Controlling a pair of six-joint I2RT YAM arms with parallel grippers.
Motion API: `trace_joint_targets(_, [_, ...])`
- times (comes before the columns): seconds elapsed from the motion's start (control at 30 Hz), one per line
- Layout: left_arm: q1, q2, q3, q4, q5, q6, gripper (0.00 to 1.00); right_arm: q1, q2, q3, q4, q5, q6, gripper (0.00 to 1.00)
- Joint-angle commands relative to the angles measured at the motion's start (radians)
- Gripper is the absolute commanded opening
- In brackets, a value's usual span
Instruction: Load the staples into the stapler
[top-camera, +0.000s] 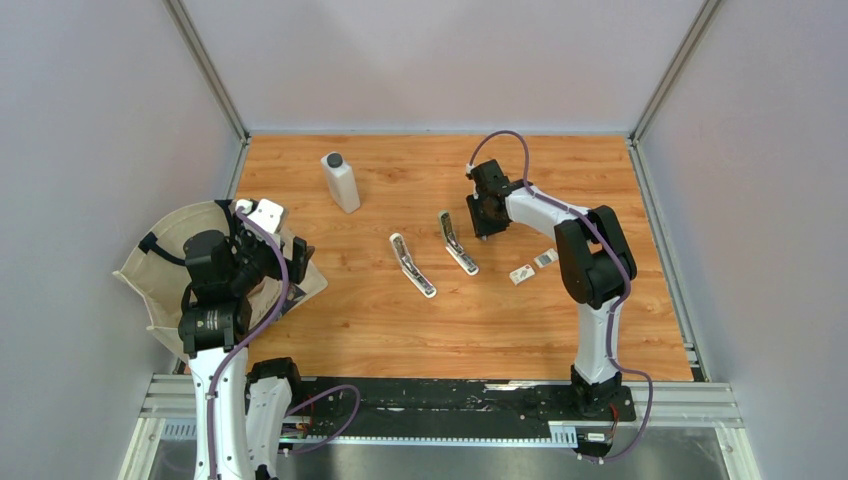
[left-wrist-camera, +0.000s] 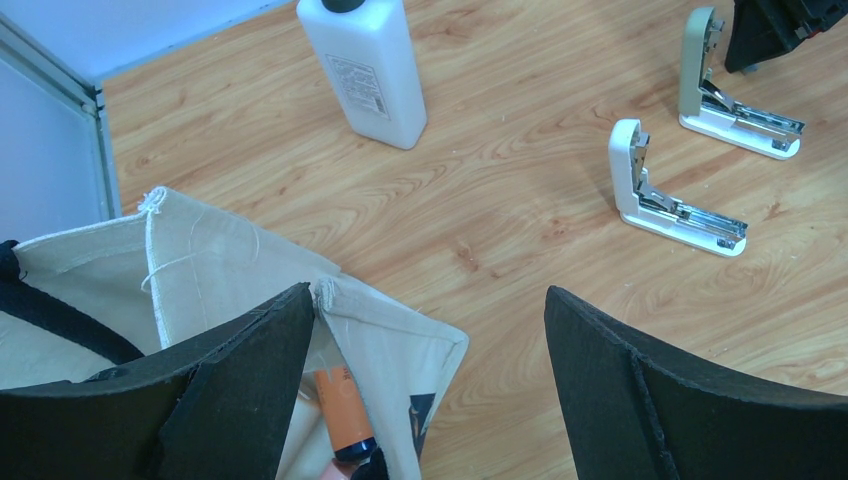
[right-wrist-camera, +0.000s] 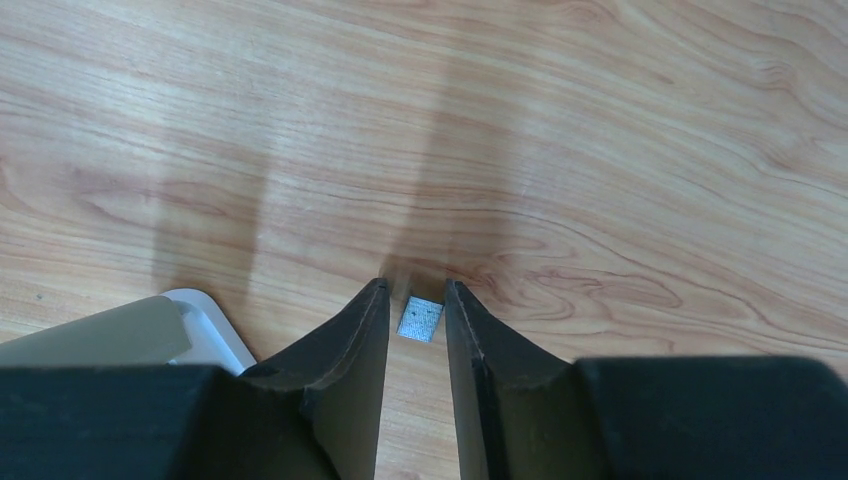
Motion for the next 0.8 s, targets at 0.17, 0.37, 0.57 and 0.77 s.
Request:
trace_joint_targets(0.17, [0.013,0.0,-0.017,-0.052,0.011,-0.019,0.93,0.001,0.016,0.03,-0.019,-0.001,-0.024,0.28])
trace_joint_targets(0.37, [0.013,-0.002,-0.017,-0.049,0.01,-0.018,0.93,0.001,0.011,0.027,-0.015,-0.027,-0.039,0.25])
trace_joint_targets(0.57, [0.013,0.0,-0.018,-0.051,0.008,-0.018,0.93,0.001,0.005,0.023,-0.008,-0.031,-0.051,0.19])
trace_joint_targets(0.77, [0.013,-0.002,-0.018,-0.049,0.008,-0.018,0.93,0.001,-0.021,0.015,0.002,-0.031,-0.06,0.16])
